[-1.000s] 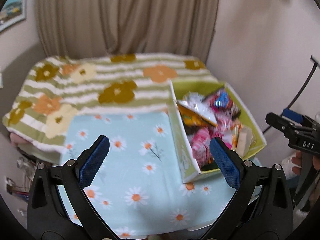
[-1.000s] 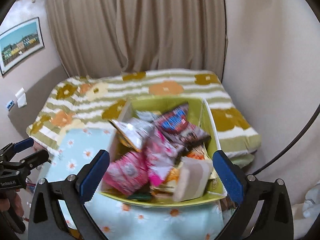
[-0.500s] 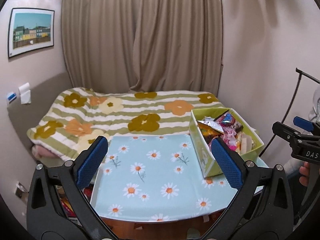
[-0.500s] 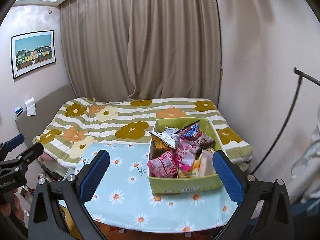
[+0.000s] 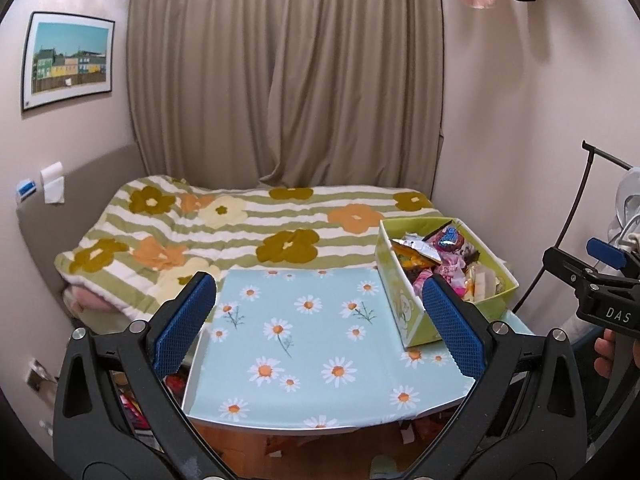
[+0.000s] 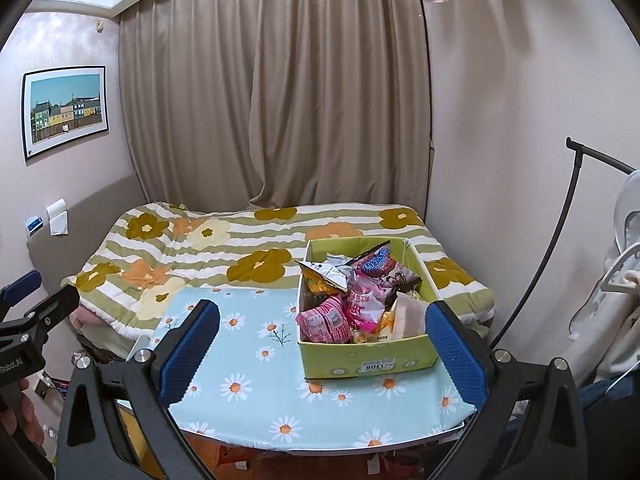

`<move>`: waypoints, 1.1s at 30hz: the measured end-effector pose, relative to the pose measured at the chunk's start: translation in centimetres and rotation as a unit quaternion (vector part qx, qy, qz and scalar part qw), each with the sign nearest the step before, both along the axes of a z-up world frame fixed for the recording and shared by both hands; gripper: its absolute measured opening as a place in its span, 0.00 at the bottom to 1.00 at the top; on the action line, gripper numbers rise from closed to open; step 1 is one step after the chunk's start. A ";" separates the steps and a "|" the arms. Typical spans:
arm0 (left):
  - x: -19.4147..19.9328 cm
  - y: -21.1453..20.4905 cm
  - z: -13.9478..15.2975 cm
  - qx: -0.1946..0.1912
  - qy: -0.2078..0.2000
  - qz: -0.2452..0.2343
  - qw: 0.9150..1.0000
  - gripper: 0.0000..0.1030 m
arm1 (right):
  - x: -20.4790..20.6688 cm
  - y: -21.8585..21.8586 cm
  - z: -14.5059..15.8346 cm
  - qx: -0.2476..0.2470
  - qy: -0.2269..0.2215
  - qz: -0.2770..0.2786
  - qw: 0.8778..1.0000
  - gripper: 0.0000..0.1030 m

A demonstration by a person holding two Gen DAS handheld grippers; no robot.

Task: Organize snacks

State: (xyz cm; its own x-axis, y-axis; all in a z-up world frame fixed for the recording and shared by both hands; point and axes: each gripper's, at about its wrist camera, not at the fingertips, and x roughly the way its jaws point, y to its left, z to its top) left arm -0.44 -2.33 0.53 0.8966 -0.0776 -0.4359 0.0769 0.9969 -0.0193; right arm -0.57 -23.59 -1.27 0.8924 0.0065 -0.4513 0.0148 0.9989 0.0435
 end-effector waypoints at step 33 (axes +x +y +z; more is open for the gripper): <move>0.6 -0.3 -0.3 0.008 0.000 0.004 1.000 1.00 | 0.6 0.0 -0.1 0.001 0.001 -0.006 1.000 0.99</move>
State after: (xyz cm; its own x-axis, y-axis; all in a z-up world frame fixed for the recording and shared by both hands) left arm 0.11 -2.58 0.18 0.8972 -0.0635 -0.4370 0.0693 0.9976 -0.0026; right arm 0.04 -23.62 -1.38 0.8911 -0.0029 -0.4538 0.0263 0.9986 0.0452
